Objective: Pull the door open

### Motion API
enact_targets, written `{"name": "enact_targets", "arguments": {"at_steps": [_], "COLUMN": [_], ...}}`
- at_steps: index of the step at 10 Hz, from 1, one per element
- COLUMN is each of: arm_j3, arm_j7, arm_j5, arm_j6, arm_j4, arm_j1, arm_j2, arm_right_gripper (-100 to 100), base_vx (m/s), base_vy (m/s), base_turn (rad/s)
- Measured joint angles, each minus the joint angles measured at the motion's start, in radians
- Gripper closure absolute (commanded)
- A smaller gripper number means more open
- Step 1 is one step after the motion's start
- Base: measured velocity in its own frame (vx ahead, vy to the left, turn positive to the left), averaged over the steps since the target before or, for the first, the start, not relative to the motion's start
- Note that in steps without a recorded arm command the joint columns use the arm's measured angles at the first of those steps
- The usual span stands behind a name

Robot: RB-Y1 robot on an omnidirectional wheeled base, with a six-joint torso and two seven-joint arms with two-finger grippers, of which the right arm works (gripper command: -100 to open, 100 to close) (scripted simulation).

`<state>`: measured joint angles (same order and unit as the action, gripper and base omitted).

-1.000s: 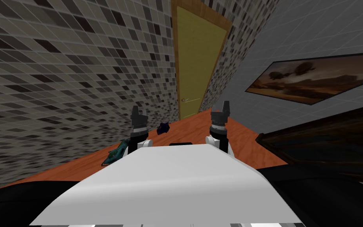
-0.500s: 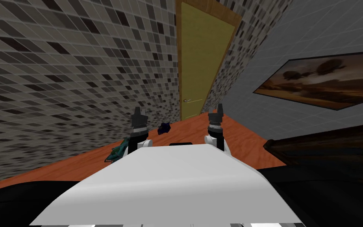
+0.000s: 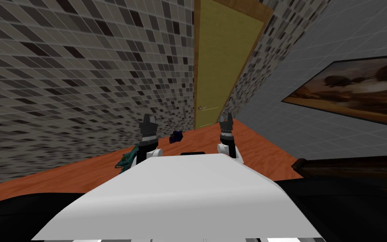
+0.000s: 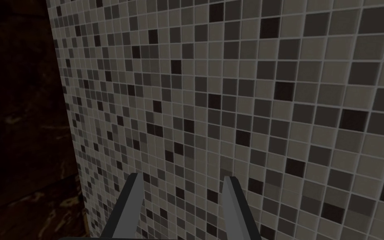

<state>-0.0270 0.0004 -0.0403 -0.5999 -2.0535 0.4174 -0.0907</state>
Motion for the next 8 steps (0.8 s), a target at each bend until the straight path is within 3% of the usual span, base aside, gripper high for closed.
{"name": "enact_targets", "arguments": {"at_steps": [4, 8], "arm_j3": [-0.005, -0.015], "arm_j7": [-0.006, -0.014], "arm_j5": [-0.009, -0.023], "arm_j6": [-0.016, -0.026], "arm_j4": [0.095, 0.214], "arm_j1": [-0.030, -0.079], "arm_j2": [-0.016, -0.042], "arm_right_gripper": [-100, -100], "base_vx": [0.041, 0.052], "base_vy": [-0.024, -0.036], "base_turn": [0.092, 0.112]}}
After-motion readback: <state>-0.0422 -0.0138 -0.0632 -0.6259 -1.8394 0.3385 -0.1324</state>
